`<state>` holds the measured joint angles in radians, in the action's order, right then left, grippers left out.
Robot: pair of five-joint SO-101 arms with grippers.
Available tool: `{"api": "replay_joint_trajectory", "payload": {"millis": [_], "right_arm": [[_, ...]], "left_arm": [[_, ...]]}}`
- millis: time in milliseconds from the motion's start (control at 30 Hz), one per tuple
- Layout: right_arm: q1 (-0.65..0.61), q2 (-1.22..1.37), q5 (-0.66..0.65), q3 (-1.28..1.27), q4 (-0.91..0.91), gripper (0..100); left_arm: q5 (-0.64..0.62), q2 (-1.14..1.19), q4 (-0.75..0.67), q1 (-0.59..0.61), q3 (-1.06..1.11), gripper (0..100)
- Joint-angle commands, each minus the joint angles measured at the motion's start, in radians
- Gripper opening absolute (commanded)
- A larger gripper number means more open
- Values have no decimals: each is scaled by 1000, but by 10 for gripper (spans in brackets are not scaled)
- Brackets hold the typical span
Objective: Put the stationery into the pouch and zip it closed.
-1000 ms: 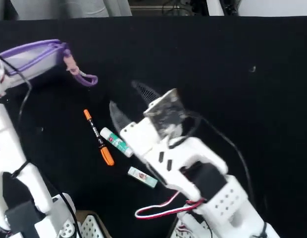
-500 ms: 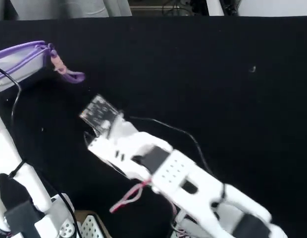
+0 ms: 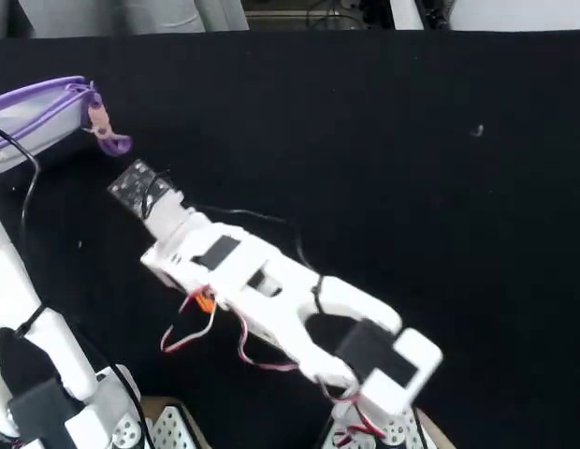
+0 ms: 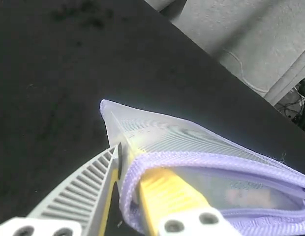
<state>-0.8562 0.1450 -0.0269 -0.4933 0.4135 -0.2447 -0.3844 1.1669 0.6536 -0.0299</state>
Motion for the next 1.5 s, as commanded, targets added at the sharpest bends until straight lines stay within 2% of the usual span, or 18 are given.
{"api": "replay_joint_trajectory", "payload": {"millis": [0,200,767,933,1133,1200,1367,1467], "right_arm": [[40,48,9,104,-23,149],[40,157,3,174,-9,36],[57,519,6,782,554,31],[66,587,8,895,646,11],[64,575,6,929,660,13],[68,547,5,924,660,31],[89,486,2,926,694,192],[110,476,2,923,687,193]], "left_arm": [[-9,-6,-34,10,-51,29],[-8,-6,-34,10,-47,29],[-9,-6,-28,7,-45,29],[-9,-6,-26,4,-44,29],[-9,-8,-34,-8,-19,29],[-9,-8,-34,-13,-19,29],[-9,-8,-34,-15,-27,29],[-9,-8,-34,-22,-22,29]]}}
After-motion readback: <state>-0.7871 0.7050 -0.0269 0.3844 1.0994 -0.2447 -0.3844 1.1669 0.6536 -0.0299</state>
